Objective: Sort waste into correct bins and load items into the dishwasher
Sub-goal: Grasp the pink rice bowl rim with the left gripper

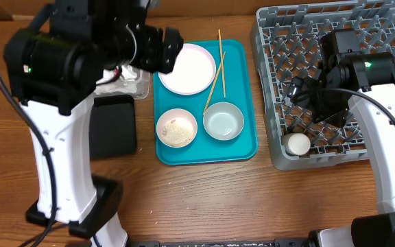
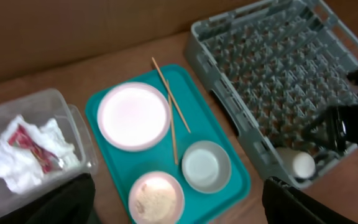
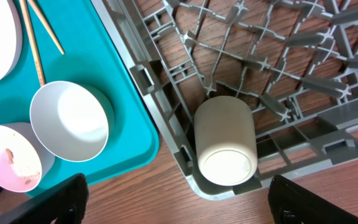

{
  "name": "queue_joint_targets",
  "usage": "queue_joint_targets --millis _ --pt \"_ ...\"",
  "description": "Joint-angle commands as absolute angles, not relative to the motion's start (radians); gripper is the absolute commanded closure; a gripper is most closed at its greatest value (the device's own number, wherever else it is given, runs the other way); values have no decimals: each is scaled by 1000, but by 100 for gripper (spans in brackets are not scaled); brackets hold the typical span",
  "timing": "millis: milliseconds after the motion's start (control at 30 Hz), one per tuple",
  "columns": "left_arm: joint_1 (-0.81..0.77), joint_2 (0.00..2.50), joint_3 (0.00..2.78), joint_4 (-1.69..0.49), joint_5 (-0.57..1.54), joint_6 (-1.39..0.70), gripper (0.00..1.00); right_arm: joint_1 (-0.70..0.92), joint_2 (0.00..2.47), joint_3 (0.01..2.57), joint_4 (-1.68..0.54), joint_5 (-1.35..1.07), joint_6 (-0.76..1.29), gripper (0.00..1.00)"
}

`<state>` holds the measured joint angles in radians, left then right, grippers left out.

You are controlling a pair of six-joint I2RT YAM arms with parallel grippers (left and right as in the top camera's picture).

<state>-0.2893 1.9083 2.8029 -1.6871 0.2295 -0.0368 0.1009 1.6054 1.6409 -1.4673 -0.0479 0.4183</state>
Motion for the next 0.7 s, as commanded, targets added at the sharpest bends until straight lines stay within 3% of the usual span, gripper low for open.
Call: queue_joint_targets --millis 0,67,233,333,667 --pt "-315 1929 2626 -1690 246 -92 12 109 1587 1657 -1461 -54 419 5" --pt "-327 1934 2503 -1689 219 -134 12 109 1587 1657 -1453 -54 419 5" --pt "-354 1955 2234 -1665 141 -188 24 109 1587 1657 -1435 -54 419 4" --pt "-380 1955 2067 -1575 120 -188 25 109 1587 1657 -1422 -54 419 4" --pt "-451 1955 1674 -1266 123 -13 31 109 1587 1657 -1416 -54 419 3"
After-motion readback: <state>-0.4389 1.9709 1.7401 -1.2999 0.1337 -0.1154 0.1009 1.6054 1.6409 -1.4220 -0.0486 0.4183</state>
